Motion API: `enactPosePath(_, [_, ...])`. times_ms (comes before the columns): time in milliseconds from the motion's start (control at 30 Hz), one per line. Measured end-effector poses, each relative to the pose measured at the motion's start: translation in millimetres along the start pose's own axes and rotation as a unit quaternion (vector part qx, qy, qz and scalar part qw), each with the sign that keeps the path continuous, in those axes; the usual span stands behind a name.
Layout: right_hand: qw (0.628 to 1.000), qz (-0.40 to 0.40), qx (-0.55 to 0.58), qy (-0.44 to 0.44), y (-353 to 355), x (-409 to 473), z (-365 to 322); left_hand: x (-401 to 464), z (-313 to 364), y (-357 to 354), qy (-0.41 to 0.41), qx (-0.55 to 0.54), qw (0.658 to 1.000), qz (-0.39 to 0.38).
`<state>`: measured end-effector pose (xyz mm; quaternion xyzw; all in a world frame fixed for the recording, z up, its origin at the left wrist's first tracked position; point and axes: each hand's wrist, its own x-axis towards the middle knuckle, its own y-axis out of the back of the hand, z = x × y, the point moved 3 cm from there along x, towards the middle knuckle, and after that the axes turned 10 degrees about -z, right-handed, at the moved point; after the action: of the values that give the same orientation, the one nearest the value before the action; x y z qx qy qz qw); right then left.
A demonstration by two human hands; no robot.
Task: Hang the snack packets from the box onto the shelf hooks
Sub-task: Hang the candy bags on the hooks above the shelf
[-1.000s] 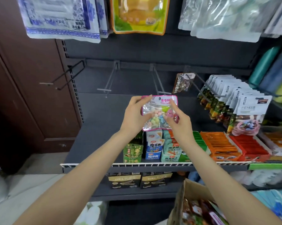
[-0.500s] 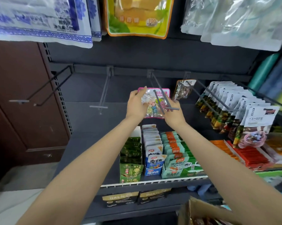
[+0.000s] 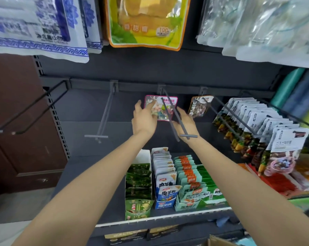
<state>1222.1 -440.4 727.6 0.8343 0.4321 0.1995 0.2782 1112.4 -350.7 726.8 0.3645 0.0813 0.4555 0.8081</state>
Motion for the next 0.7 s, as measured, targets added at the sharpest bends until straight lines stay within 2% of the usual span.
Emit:
enactPosePath(100, [1.0, 0.008, -0.012, 0.0, 10.9, -37.2, 24.2, -29.8, 4.4, -8.2, -0.025, 0.001, 0.999, 0.026])
enactPosePath(200, [1.0, -0.008, -0.023, -0.005, 25.2, -92.6, 55.3, -77.7, 14.4, -37.1, -0.051, -0.048, 0.998, -0.004])
enactPosePath(300, [0.998, -0.034, -0.038, -0.038, 38.4, -158.0, 108.5, -138.5, 27.2, -92.2, -0.05, -0.071, 0.992, -0.096])
enactPosePath(467, [0.985, -0.043, -0.068, -0.152, 72.7, -266.4, 214.0, -233.7, 59.6, -197.9, -0.039, -0.068, 0.963, -0.256])
enactPosePath(567, [0.977, -0.064, -0.122, -0.162, 95.4, -317.0, 259.3, -276.4, 71.2, -253.7, -0.042, 0.01, 0.935, -0.353])
enactPosePath(700, [0.965, -0.161, -0.16, -0.132, 110.6, -355.5, 299.8, -316.5, 71.6, -299.7, -0.023, 0.106, 0.899, -0.424])
